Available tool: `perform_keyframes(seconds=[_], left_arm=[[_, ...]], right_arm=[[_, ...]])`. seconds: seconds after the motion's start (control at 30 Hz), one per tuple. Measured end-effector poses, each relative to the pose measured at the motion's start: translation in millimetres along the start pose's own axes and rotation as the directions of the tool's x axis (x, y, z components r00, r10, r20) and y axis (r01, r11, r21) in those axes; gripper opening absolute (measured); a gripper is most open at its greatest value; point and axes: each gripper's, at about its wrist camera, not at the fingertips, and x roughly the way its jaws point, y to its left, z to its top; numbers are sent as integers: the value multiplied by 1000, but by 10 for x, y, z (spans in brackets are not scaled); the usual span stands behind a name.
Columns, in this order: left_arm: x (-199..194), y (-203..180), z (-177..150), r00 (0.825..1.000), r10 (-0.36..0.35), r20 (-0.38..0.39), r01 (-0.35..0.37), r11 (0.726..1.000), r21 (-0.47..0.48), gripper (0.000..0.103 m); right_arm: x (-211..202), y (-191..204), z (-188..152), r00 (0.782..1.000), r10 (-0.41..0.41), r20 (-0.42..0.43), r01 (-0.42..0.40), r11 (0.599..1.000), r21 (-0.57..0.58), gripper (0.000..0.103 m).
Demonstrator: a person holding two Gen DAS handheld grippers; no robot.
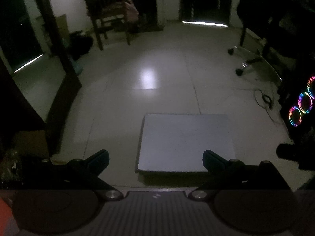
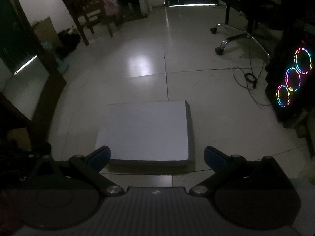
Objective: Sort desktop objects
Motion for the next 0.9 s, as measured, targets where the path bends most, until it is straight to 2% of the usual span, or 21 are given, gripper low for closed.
perform_keyframes(seconds=[0.13, 0.3, 0.47, 0.67, 0.9], left_arm=[[128, -61, -33, 998, 20, -64, -19, 1000, 14, 103], [105, -12, -33, 998, 2, -57, -3, 1000, -20, 103], [95, -77, -53, 998, 1, -55, 0, 1000, 15, 103], [97, -33, -61, 998, -18, -65, 17, 1000, -21, 103], [100, -91, -86, 998, -11, -68, 10, 1000, -10, 103]], right_arm=[[105, 48, 10, 1000, -17, -18, 17, 999, -35, 103], [191, 84, -12, 999, -31, -34, 28, 997, -76, 103], [210, 85, -31, 998, -34, -44, 31, 997, -77, 103], [223, 112, -23, 998, -37, -47, 33, 996, -83, 103], [238, 96, -12, 998, -36, -52, 31, 996, -88, 103]])
